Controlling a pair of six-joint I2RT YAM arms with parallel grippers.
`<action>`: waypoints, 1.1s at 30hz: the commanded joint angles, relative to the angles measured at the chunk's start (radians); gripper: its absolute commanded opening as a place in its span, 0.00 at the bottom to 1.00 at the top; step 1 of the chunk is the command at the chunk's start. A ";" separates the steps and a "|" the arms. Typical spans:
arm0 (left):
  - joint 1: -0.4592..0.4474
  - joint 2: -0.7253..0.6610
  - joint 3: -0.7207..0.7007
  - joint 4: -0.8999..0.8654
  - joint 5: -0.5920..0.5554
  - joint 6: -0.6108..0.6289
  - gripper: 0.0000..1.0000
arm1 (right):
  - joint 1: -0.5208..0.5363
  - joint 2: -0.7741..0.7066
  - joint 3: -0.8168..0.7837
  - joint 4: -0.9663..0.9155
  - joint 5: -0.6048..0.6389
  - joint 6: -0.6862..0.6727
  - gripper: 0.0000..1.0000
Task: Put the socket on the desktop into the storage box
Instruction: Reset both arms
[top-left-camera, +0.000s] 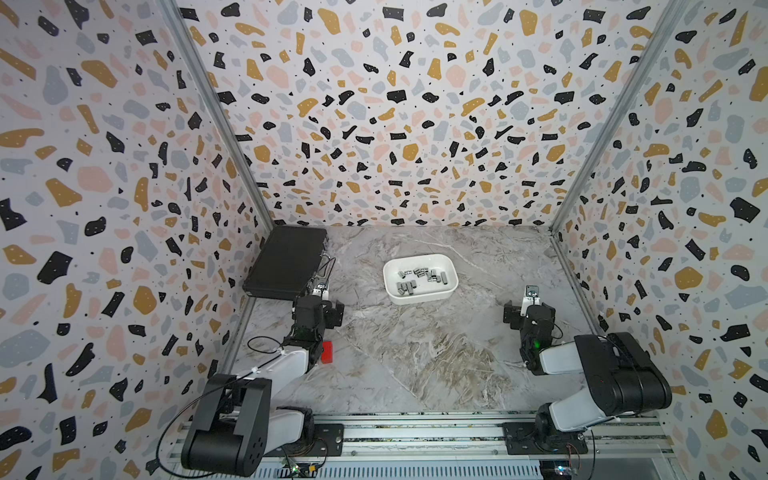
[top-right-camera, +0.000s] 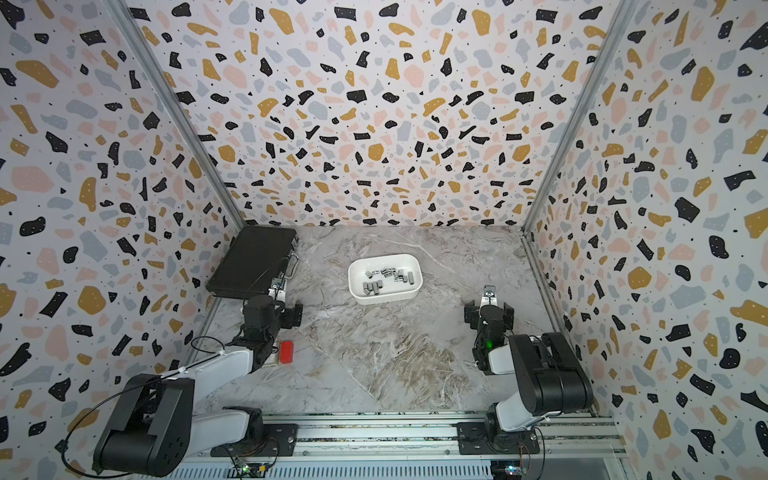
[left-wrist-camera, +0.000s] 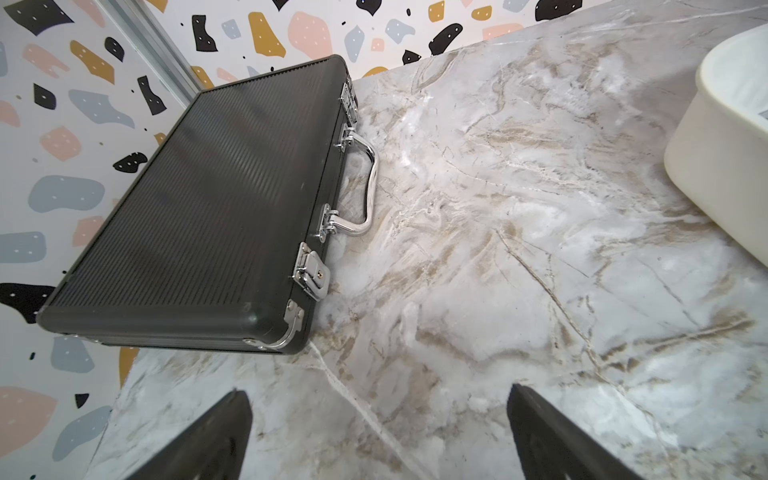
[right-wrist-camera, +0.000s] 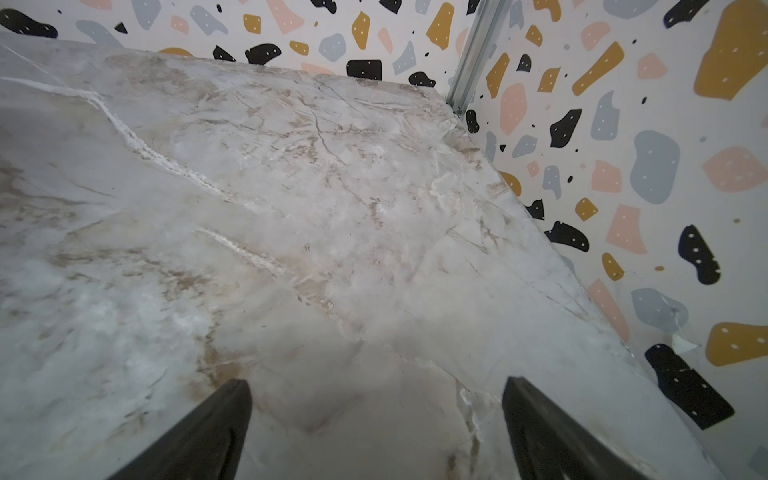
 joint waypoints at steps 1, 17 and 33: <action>-0.001 -0.019 0.009 0.063 0.099 -0.072 1.00 | -0.004 -0.026 0.037 -0.033 -0.014 -0.003 1.00; -0.011 0.184 -0.050 0.368 -0.098 -0.148 1.00 | -0.003 -0.009 0.062 -0.051 -0.021 -0.012 1.00; -0.020 0.147 -0.107 0.434 -0.220 -0.195 1.00 | -0.051 -0.018 0.063 -0.070 -0.059 0.037 1.00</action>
